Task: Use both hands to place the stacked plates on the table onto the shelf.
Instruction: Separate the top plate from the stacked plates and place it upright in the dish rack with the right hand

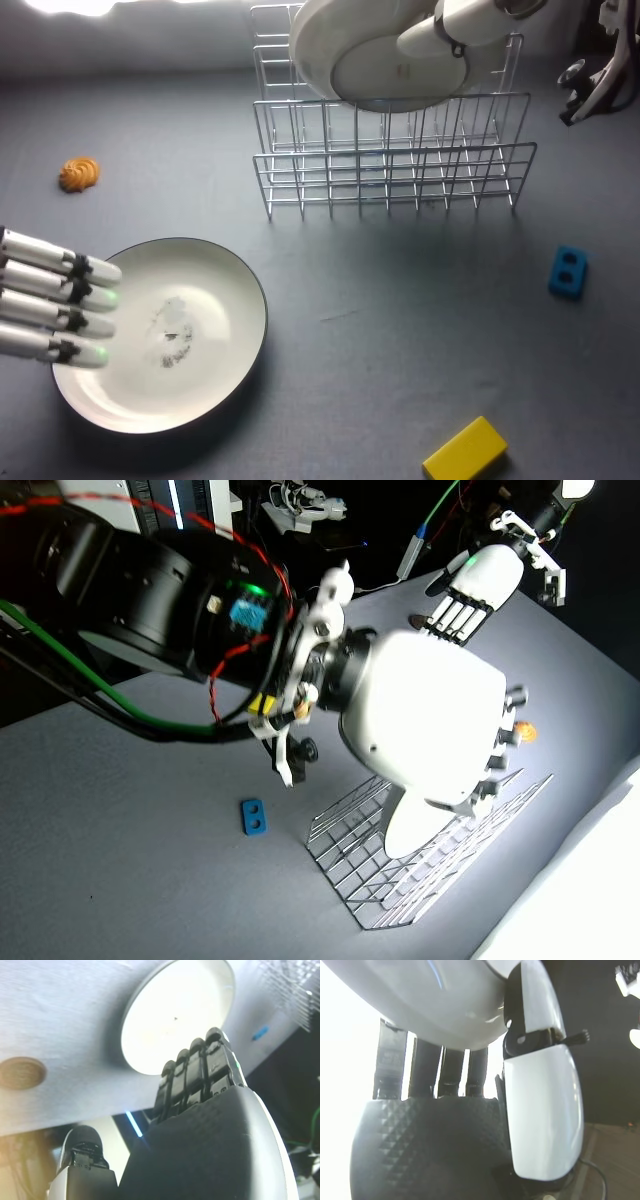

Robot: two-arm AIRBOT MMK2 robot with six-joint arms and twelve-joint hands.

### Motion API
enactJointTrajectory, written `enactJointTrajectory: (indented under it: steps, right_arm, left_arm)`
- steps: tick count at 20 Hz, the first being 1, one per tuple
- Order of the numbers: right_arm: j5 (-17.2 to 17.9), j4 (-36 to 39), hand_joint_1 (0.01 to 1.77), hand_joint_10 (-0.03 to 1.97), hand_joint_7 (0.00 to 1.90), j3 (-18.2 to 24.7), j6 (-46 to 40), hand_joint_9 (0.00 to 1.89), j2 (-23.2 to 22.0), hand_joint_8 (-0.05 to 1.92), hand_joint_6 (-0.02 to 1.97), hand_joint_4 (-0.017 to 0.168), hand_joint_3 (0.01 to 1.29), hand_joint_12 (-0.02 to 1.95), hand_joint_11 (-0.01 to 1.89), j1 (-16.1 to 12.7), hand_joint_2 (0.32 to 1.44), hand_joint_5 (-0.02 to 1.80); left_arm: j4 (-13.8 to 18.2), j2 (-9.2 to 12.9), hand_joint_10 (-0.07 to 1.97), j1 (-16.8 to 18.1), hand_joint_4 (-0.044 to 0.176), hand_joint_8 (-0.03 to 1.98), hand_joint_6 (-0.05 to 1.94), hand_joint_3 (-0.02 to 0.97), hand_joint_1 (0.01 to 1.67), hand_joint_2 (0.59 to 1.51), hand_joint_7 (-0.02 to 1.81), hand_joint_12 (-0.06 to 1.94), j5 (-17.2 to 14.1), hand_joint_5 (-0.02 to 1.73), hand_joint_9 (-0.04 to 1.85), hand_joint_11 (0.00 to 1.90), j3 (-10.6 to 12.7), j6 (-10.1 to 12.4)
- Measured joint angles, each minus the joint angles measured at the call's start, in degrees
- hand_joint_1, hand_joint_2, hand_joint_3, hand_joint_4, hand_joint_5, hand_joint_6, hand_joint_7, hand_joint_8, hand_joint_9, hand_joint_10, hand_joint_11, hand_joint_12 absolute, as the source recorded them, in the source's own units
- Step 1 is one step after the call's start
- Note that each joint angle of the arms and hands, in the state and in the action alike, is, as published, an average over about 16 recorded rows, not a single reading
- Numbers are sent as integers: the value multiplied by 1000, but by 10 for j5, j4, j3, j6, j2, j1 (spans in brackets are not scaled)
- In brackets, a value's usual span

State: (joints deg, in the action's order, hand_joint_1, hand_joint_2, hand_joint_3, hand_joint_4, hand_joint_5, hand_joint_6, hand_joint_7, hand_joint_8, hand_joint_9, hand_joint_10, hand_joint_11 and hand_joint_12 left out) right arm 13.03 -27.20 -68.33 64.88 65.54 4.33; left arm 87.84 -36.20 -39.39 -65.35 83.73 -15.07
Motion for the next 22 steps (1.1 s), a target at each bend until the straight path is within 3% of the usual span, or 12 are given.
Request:
enactJointTrajectory:
  steps: [18,22]
  right_arm:
    - [-41,3,1210,25,1021,-78,-75,1288,41,933,1059,-1,15,1127,856,35,1062,873]
    - [-41,3,1208,24,978,-82,-76,1231,44,792,921,-2,15,1150,787,41,1072,818]
  left_arm:
    - [-39,5,6,-35,-5,2,3,13,23,1106,41,1,153,29,20,16,-48,1]
    - [-54,7,1,-48,-5,2,3,13,22,1107,39,-2,178,26,16,15,-54,1]
